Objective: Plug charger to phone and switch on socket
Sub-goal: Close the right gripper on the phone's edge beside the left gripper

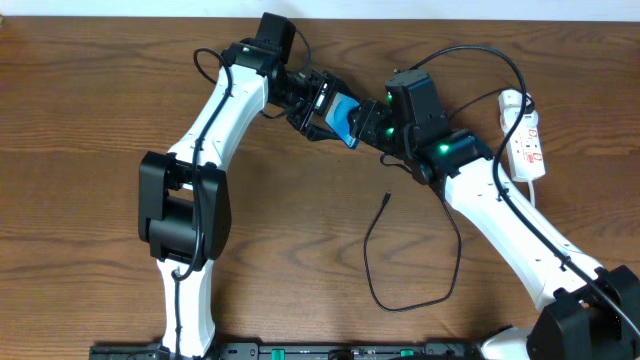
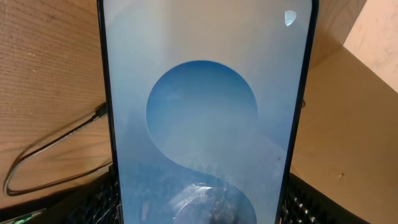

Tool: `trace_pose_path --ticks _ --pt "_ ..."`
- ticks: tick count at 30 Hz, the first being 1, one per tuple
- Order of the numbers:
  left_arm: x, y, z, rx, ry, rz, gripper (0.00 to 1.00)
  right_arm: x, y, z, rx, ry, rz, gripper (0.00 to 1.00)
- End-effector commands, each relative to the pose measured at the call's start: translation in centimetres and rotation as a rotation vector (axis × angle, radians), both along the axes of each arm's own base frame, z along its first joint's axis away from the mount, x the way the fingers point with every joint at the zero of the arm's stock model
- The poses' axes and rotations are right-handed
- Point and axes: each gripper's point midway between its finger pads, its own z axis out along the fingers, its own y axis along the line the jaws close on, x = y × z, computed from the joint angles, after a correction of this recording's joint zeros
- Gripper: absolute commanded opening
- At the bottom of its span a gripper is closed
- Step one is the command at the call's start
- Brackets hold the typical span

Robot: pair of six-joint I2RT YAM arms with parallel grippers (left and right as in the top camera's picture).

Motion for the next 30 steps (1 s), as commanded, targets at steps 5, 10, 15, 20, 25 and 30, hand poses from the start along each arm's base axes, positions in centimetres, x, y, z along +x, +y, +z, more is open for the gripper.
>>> trace_pose_path --ticks 5,10,15,20,25,30 --pt "-0.77 -0.63 2.1 -0.066 -0.029 -0.044 0.73 0.27 0.45 0.66 0.008 -0.014 0.004 0.47" --pt "-0.89 -0.78 2.24 -0.076 -0.032 -0.053 0.73 0.27 0.48 0.6 0.009 -0.013 0.005 0.45" --pt "-1.18 -1.18 2.38 -0.086 -0.038 -0.07 0.73 0.25 0.54 0.61 0.011 -0.012 0.007 0.4" --pt "-1.19 -1.19 2.38 -0.086 -0.038 -0.071 0.73 0.15 0.69 0.61 0.018 -0.009 0.015 0.33" --pt "-1.19 -1.2 2.39 -0.086 -0.038 -0.071 0.73 0.16 0.68 0.61 0.017 -0.009 0.014 0.28" --pt "-1.19 -1.2 2.39 -0.087 -0.038 -0.071 0.73 0.15 0.68 0.6 0.017 -0.009 0.015 0.24"
